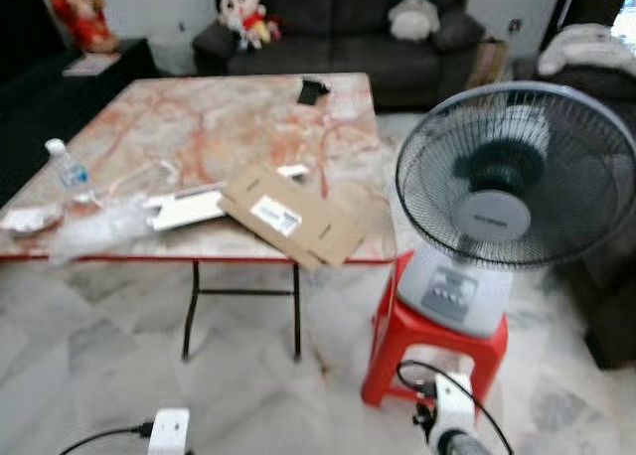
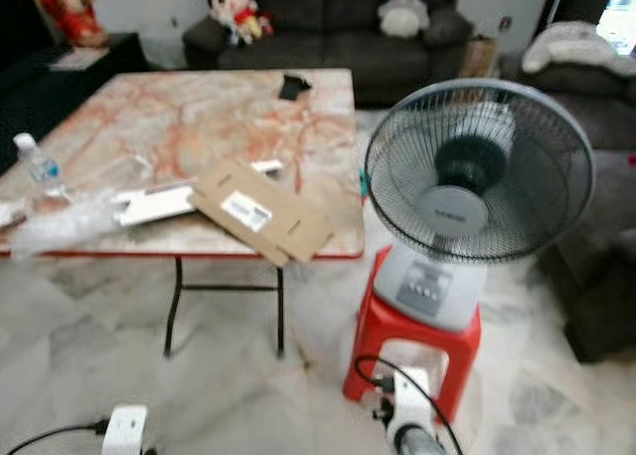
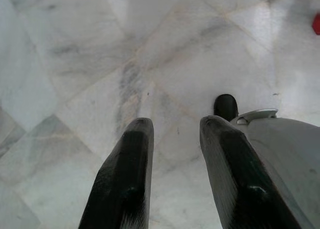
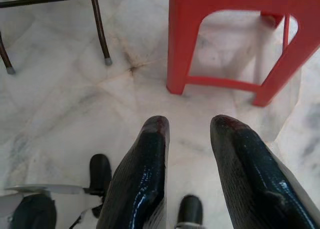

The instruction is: Picking trash to rubbish bin

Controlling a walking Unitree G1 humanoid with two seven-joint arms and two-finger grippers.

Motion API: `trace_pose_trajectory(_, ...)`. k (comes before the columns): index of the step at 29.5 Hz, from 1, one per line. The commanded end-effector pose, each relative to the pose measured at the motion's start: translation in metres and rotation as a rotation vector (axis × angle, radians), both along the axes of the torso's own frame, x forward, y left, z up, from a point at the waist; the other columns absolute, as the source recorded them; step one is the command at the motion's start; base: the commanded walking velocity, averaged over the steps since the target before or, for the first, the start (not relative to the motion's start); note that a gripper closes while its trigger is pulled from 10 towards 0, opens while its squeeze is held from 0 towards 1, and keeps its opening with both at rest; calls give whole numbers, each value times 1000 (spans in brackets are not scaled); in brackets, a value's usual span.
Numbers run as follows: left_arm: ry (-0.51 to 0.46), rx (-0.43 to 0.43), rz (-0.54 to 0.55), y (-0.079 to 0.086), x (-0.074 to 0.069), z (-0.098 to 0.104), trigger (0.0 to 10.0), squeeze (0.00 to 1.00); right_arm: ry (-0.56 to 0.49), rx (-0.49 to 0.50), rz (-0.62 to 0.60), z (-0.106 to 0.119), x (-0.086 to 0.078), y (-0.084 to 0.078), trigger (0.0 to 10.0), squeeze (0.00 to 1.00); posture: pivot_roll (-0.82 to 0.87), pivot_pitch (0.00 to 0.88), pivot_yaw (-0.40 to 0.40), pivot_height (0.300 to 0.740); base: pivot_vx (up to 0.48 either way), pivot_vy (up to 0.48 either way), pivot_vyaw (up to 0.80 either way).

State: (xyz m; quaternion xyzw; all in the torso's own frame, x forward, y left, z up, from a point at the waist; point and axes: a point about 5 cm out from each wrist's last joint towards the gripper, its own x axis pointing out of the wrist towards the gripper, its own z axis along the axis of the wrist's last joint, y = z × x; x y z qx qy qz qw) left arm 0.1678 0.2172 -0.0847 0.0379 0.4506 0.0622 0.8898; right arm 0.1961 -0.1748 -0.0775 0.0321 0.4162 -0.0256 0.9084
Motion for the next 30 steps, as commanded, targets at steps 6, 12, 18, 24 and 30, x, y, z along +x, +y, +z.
trace_pose_trajectory(6,-41,-35,-44,-51,16,1,10000,0,-62,115,-288,15,8,-61,10000,0,-22,0,-71,740,0,0,0)
trace_pose_trajectory(12,39,-25,-16,-47,-1,-8,10000,0,-59,112,-287,14,6,-61,10000,0,-29,0,-70,740,0,0,0)
trace_pose_trajectory(18,75,-8,-18,-43,-12,-12,10000,0,-51,114,-293,12,2,-60,10000,0,-22,0,-69,740,0,0,0)
trace_pose_trajectory(24,76,-5,-22,-43,-12,-12,10000,0,-51,107,-282,13,5,-60,10000,0,-21,0,-69,740,0,0,0)
trace_pose_trajectory(30,74,-4,-38,-44,-10,-12,10000,0,-61,105,-288,14,7,-59,10000,0,-26,0,-57,740,0,0,0)
